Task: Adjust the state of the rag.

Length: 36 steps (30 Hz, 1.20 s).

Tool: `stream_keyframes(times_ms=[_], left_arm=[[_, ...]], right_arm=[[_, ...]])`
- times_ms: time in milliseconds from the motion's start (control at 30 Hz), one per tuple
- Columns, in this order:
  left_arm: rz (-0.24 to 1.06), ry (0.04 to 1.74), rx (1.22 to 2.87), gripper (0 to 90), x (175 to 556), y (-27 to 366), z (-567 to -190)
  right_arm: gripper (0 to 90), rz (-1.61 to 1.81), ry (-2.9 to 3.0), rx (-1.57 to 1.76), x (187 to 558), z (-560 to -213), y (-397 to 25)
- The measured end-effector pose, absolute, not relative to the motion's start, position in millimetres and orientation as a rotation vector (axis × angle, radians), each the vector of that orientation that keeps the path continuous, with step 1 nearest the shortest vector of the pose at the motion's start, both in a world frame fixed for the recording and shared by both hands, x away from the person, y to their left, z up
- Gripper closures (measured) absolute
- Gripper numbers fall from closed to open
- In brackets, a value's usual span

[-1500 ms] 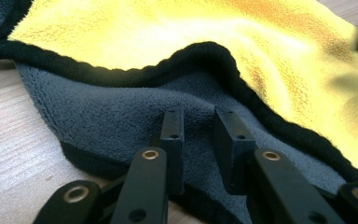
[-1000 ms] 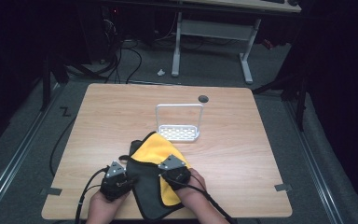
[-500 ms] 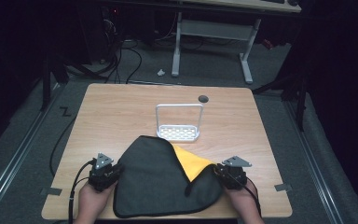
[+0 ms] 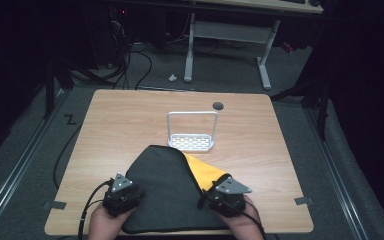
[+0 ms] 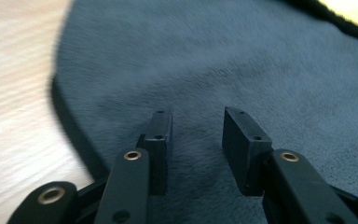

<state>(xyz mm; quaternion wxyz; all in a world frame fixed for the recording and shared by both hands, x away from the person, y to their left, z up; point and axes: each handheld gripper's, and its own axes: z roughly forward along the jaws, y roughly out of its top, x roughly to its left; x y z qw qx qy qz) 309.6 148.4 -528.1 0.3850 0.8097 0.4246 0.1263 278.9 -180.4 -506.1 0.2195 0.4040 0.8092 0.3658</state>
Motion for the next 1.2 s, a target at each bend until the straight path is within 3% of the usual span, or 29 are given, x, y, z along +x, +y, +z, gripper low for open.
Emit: stream_keyframes(times_ms=[100,133,167,200,267,433,567,733,967,1100,1200], left_arm=[[0.360,1.040,2.084,63.3,308,146,-530],[0.361,1.034,2.083,63.4,308,146,-530],[0.361,1.034,2.083,63.5,308,146,-530],[0.354,1.037,2.079,63.5,308,147,-530],[0.351,1.039,2.077,63.5,308,148,-530],[0.306,1.039,2.076,63.8,301,148,-529],[0.311,1.020,2.096,63.8,296,145,-528],[0.279,1.013,2.083,64.2,298,146,-529],[0.337,1.008,2.038,57.4,304,155,-524],[0.327,1.067,2.020,59.5,317,159,-530],[0.327,1.066,2.026,60.1,314,157,-531]], right_arm=[[61.3,0.867,2.300,1.117,289,-524,-170],[70.9,0.882,2.296,1.124,290,-525,-171],[70.9,0.882,2.296,1.124,290,-525,-171],[81.6,0.848,2.281,1.112,288,-522,-172],[82.9,0.879,2.271,1.107,284,-518,-174],[82.5,0.908,2.136,1.117,287,-495,-196],[77.2,0.826,2.012,1.248,338,-489,-237],[64.2,0.736,1.928,1.386,382,-499,-261],[64.4,0.841,1.960,1.310,353,-480,-255],[61.7,0.845,1.978,1.266,331,-495,-245],[59.1,0.893,1.936,1.247,322,-488,-245]])
